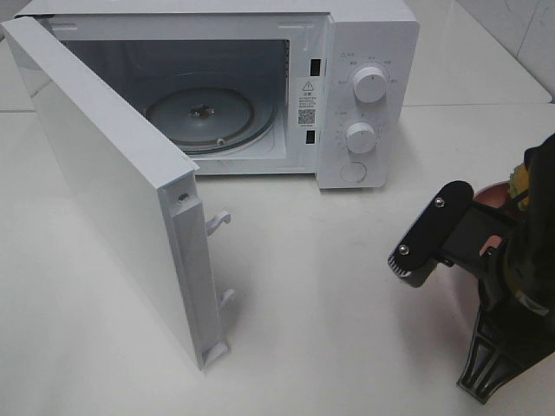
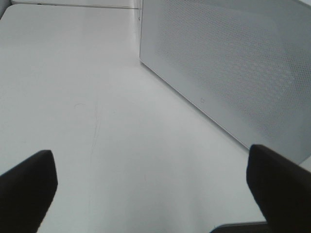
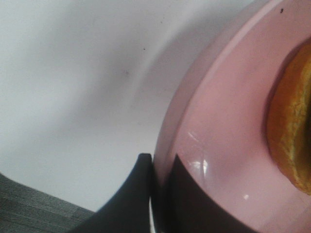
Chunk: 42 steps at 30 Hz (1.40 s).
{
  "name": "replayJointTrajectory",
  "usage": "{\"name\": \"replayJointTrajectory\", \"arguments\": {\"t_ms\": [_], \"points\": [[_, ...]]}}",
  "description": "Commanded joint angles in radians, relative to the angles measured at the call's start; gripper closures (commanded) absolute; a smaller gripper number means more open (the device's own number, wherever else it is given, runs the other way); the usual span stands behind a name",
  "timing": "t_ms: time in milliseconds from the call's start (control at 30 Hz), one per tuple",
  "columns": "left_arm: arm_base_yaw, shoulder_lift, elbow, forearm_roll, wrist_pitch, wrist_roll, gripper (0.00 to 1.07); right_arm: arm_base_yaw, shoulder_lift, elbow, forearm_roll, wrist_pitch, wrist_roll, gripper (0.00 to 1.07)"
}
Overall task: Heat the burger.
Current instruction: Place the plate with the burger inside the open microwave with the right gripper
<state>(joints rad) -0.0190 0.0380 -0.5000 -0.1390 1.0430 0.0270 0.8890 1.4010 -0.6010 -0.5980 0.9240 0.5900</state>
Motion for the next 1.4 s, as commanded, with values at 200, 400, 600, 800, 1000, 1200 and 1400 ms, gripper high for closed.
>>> {"name": "replayJointTrajectory", "arguments": {"t_ms": [200, 400, 600, 800, 1000, 1200, 1400], "points": [[0.002, -0.003, 0.002, -0.01, -0.008, -0.001, 0.09, 0.11, -0.008, 0.001, -0.074, 0.05, -0.044, 1.07], [0.002, -0.003, 0.002, -0.01, -0.008, -0.001, 0.09, 0.163, -0.008, 0.001, -0.077, 0.052, -0.089, 1.07], [0.002, -0.003, 0.002, -0.01, -0.008, -0.001, 0.09, 0.188, -0.008, 0.001, -0.077, 0.05, -0.17, 1.07], [0.002, -0.003, 0.002, -0.01, -0.008, -0.001, 0.09, 0.188, -0.008, 0.001, -0.076, 0.033, -0.211, 1.07], [0.002, -0.003, 0.002, -0.01, -0.008, -0.001, 0.09, 0.188, -0.008, 0.001, -0.082, -0.028, -0.292, 1.07], [0.002, -0.003, 0.002, -0.01, -0.008, -0.001, 0.09, 0.188, -0.008, 0.001, -0.127, -0.083, -0.352, 1.07], [0.002, -0.003, 0.002, -0.01, -0.008, -0.001, 0.09, 0.188, -0.008, 0.001, -0.139, -0.108, -0.395, 1.07]]}}
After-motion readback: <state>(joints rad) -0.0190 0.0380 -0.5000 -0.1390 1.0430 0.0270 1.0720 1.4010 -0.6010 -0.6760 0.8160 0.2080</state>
